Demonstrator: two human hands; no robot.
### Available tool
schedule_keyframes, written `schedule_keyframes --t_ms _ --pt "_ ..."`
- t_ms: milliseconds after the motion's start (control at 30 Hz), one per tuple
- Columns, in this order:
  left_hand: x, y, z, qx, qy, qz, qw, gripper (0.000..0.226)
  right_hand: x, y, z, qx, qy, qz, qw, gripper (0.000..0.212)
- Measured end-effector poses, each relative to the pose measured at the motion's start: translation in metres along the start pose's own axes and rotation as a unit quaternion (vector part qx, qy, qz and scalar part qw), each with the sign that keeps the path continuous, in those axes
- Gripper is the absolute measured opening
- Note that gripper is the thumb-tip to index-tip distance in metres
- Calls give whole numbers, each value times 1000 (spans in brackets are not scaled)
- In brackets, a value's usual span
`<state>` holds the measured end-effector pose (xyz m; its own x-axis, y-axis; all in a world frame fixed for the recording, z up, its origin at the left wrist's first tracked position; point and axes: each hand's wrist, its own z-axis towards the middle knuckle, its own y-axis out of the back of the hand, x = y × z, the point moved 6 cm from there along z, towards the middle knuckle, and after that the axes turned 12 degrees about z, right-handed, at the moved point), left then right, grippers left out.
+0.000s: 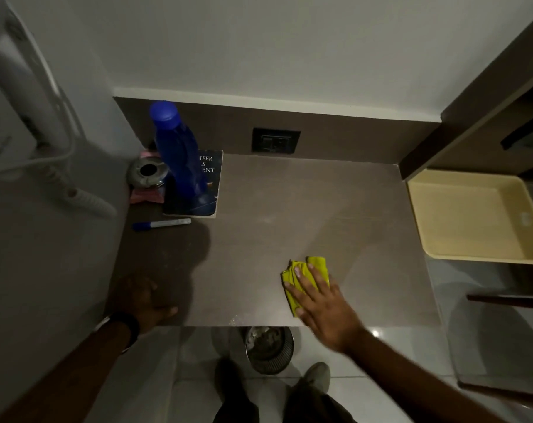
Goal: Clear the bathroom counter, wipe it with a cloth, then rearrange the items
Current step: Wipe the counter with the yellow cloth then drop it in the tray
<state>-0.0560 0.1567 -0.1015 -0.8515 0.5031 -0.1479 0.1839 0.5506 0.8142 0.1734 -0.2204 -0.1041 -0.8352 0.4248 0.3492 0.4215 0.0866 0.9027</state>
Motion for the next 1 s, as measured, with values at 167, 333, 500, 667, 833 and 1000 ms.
schedule_keyframes --t_ms 167,333,500,667,833,1000 --pt "2 -1 1 -9 -15 -13 1000 73 -103 81 28 -17 -212 -1 977 69" --pt "1 0 0 -23 -23 -42 999 70 -138 126 96 -105 -372 114 915 68" --pt "3 -4 1 -47 -34 -16 998 68 -103 122 167 -102 -326 82 936 66" --pt "5 -6 6 -49 -44 -23 998 71 18 42 147 -29 -39 5 999 70" --pt "9 -6 7 -60 -47 -30 997 71 42 16 129 -3 95 -27 995 66" --pt "7 -8 8 -55 -40 -29 997 70 -6 85 216 -71 -42 -58 995 61"
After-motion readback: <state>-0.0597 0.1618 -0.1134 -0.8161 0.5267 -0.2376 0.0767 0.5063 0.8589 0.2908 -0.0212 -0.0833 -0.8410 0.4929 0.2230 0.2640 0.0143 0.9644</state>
